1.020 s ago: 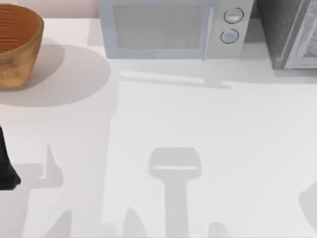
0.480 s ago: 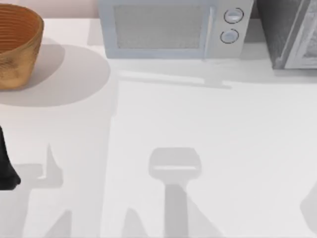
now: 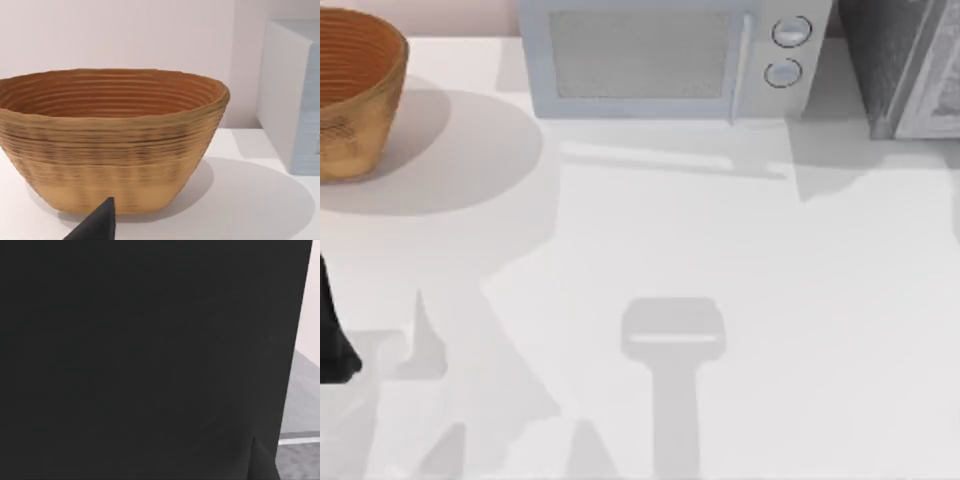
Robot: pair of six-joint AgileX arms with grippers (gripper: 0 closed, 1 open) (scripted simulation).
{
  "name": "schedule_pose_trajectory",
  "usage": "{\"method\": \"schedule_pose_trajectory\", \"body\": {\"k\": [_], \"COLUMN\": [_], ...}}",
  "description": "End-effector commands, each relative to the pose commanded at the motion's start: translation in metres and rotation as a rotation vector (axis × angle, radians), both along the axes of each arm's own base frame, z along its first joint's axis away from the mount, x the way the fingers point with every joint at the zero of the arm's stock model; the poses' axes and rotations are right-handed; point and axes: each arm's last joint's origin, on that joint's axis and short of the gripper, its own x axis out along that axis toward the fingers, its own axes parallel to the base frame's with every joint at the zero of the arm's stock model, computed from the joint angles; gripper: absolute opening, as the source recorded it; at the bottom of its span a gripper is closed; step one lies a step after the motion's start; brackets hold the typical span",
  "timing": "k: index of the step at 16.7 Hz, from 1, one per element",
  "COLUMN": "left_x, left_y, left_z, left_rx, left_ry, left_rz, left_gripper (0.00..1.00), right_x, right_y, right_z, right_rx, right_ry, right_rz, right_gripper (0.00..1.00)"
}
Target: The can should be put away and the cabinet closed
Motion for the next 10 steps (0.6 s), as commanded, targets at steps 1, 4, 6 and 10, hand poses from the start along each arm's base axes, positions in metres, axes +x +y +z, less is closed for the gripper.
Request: {"method": "schedule_pose_trajectory", "body": {"k": [1,4,6,10], "left_x": [0.0,0.0,0.0,0.0], "left_y": [0.0,0.0,0.0,0.0], "left_z": [0.0,0.0,0.0,0.0], "left_rx": [0.0,0.0,0.0,0.0], "left_ry": [0.0,0.0,0.0,0.0], "left_rz": [0.0,0.0,0.0,0.0], "left_gripper": [1.0,1.0,1.0,1.0], "right_x": [0.0,-0.009,-0.019,-0.033], "right_y": [0.021,0.077,0.103,0.125], "right_z": [-0.001,-0.003,-0.004,-0.005], "right_rx": [0.001,0.002,0.002,0.002], "right_ry": [0.001,0.005,0.007,0.008], "right_rz": [0.0,0.002,0.003,0.003], "right_gripper": [1.0,1.0,1.0,1.0]}}
